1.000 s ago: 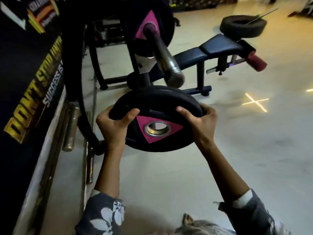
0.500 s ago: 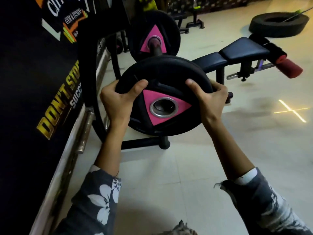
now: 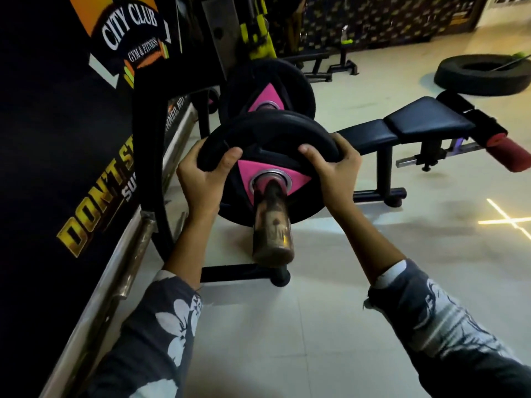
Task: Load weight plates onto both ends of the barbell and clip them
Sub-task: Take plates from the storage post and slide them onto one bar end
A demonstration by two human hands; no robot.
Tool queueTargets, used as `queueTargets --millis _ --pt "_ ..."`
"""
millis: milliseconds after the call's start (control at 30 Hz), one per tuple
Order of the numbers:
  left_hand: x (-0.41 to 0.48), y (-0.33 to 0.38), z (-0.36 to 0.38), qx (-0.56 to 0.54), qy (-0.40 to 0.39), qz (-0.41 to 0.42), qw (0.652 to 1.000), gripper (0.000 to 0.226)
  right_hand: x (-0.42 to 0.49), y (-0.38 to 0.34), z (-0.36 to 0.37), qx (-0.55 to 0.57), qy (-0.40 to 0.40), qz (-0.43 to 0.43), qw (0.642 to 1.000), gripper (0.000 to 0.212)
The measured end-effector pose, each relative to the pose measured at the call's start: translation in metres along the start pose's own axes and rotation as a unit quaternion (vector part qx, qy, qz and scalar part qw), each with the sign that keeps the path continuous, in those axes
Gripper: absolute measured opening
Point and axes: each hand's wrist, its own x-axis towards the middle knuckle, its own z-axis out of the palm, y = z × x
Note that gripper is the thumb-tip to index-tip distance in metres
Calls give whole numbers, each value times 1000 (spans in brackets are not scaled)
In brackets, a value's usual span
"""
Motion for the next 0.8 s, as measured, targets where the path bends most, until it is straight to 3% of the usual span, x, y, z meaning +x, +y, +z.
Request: queueTargets --millis 100,200,300,533,800 --pt "21 -20 13 -15 -4 -11 1000 75 26 18 10 -7 -5 -5 1000 39" --pt "59 -51 33 2 -8 -12 1000 83 65 44 25 -27 -3 -4 1000 63" --pt "96 -74 53 17 -11 7 1000 89 103 65 40 -69 10 -19 997 74" --pt "156 -113 82 2 -40 -1 999 89 159 99 65 -107 33 2 994 73" --pt "156 -110 84 16 -15 15 1000 73 165 107 69 -116 57 -22 991 63"
